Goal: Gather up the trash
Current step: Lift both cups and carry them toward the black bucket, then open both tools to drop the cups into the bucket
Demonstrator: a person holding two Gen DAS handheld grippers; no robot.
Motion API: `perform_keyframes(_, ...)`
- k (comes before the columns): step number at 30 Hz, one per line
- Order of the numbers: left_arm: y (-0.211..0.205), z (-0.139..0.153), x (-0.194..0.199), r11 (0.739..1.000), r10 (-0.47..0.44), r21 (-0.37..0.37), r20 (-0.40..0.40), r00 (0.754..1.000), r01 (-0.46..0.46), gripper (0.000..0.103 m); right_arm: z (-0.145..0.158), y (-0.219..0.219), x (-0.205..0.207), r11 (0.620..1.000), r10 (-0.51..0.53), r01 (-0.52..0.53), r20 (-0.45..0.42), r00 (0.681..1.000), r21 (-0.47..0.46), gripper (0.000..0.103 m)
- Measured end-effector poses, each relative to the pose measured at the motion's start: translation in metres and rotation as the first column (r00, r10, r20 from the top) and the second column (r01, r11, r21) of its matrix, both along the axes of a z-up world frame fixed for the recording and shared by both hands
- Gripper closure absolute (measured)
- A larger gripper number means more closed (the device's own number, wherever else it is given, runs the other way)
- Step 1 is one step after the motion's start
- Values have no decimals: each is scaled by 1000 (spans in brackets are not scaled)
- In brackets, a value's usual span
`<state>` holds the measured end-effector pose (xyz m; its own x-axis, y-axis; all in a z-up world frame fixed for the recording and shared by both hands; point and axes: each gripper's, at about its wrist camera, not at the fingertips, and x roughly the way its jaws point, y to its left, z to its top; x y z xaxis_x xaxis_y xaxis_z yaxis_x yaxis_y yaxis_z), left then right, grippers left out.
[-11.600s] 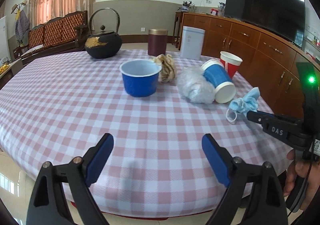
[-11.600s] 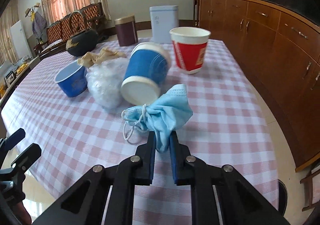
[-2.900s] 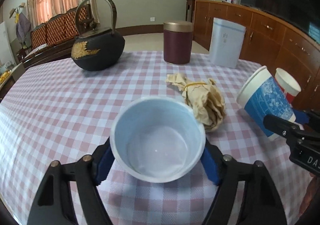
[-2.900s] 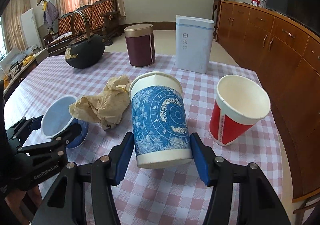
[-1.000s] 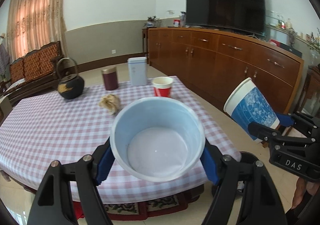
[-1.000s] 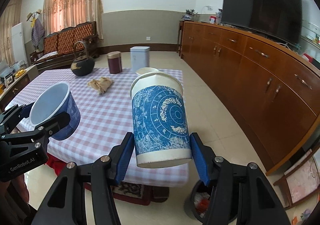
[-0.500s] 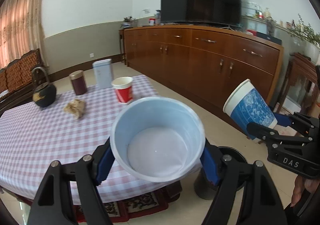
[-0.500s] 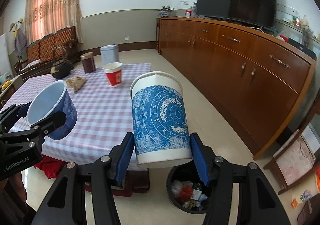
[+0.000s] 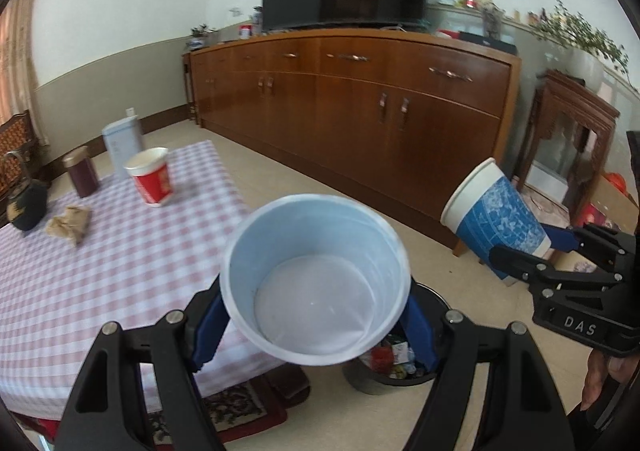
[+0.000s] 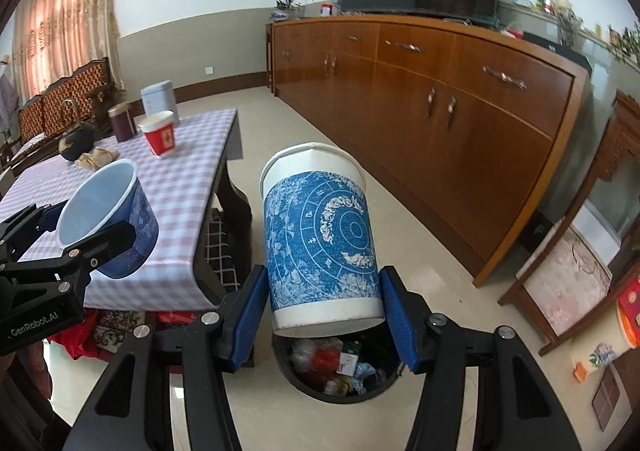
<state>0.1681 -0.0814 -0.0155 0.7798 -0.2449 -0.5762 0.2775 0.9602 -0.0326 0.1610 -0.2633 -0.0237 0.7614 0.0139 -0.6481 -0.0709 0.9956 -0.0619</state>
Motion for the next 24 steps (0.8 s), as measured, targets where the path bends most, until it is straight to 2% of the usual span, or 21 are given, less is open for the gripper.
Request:
perform_keyframes(10,-41,-33,15,995,-101,-31,-68,993,99,27,-36,-45,-2,999,-42,42,-53,998,8,44)
perform_keyframes(15,-59,-52,23,991,-132,-23,-105,986,130,27,-55,-62,2,999,-52,53,-88,995,2,44)
perform_keyframes(24,-84,-96,38,985,-170,-28,-206,964,168,27,-106,-86,12,999,-52,53,-183,982,3,44)
